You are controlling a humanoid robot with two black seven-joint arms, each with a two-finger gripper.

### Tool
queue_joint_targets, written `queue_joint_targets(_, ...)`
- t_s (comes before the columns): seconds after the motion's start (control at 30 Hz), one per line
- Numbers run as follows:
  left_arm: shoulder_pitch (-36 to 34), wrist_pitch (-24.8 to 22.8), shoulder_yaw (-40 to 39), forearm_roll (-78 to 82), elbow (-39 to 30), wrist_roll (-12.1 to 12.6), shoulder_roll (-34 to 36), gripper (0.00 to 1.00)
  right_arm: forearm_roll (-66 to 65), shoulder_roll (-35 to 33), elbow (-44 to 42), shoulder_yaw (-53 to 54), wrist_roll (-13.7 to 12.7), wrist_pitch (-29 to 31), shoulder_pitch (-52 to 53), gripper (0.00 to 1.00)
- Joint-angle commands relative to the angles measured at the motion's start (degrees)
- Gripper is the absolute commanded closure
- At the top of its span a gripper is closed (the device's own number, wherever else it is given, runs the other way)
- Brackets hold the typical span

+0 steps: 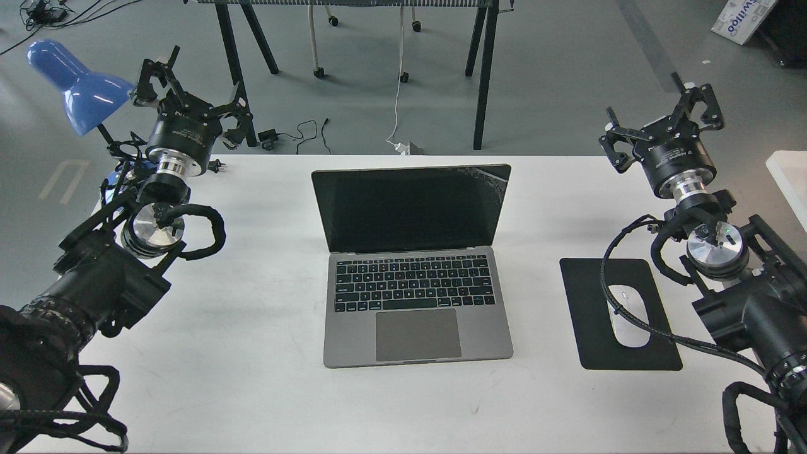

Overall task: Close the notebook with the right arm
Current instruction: 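Lift the right gripper off its rest pose above the mouse pad, then move the right gripper up and over toward the laptop screen's top edge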

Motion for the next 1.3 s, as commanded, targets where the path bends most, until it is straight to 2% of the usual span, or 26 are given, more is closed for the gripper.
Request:
queue_joint_targets(0.0,0.0,0.0,0.2,0.1,0.0,0.0,0.1,0.00,0.4,0.1,-0.7,0.0,0.2,0.7,0.0,0.00)
queue_joint_targets(0.17,0.0,0.0,-0.2,0.0,0.0,0.1,0.1,0.00,0.3,0.6,-0.6,-0.9,0.3,0.6,0.9,0.00)
queue_joint_targets(0.3,0.0,0.0,-0.1,0.0,0.0,0.1,0.1,0.00,0.0,1.5,-3.4,-5.6,0.1,0.0,6.5,0.00)
queue_joint_targets(0.73,0.0,0.0,-0.1,0.0,0.0,0.1,0.2,0.00,0.0,13.9,-16.6,-21.3,0.1,-0.1,20.6,0.00)
queue_joint_targets(0.97,0.0,0.0,-0.1,0.0,0.0,0.1,0.2,0.00,-0.1,13.9,-19.7,-25.7,0.0,-2.4,22.2,0.00)
queue_joint_targets(1.27,0.0,0.0,0.0,0.0,0.0,0.1,0.2,0.00,-0.2,13.9,-18.8,-26.2,-0.1,-1.6,21.5,0.00)
